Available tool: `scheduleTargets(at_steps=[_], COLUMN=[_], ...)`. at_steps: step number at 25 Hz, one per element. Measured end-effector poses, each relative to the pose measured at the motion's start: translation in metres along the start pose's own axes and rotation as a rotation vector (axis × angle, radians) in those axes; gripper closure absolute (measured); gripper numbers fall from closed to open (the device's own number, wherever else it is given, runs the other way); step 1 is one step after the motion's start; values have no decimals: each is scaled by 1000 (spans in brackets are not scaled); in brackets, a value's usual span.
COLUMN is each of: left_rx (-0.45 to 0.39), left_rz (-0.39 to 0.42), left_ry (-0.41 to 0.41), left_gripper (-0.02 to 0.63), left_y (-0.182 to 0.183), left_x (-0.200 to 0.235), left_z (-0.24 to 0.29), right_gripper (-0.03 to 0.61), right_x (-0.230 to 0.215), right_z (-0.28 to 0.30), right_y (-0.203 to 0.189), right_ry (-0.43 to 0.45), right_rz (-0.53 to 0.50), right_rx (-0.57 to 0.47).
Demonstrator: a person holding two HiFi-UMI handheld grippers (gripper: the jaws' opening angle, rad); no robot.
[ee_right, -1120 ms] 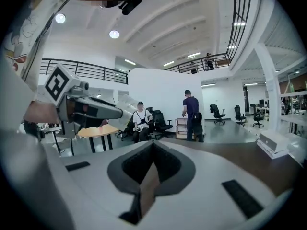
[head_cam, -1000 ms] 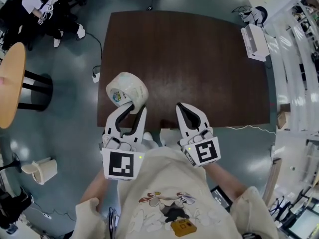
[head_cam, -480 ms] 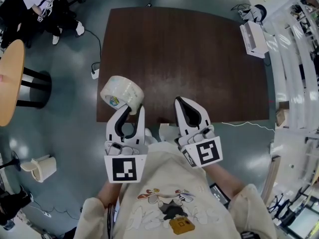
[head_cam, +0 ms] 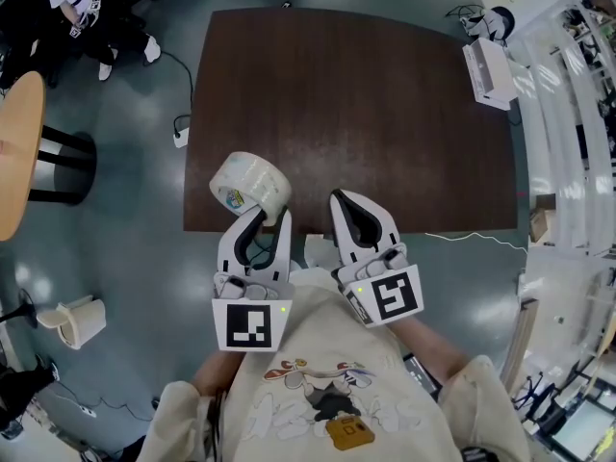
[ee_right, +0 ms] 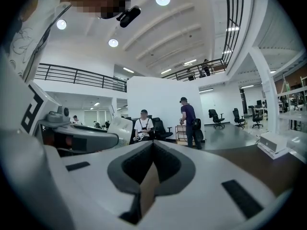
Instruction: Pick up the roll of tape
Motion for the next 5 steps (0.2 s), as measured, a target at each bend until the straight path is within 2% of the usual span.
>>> scheduleTargets(at_steps=[5], left_rx=[-3], left_rz=[16], left_ry=[1], left_gripper=[529], left_y=[0], left_x=[-2], left_z=[-4], right_gripper=[572], right_x=[-1], right_z=[-4], right_y=[0], right_ry=[-6], right_rz=[-11], right_rx=[3])
Point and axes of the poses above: the fingertips, and each gripper's own axes: z forward along the fingers, x to its left, y out of its top, the point moved 8 cm from there along -z, backward along the fingers, and after that the axes turned 13 degrees about z, right-handed, at the moved point
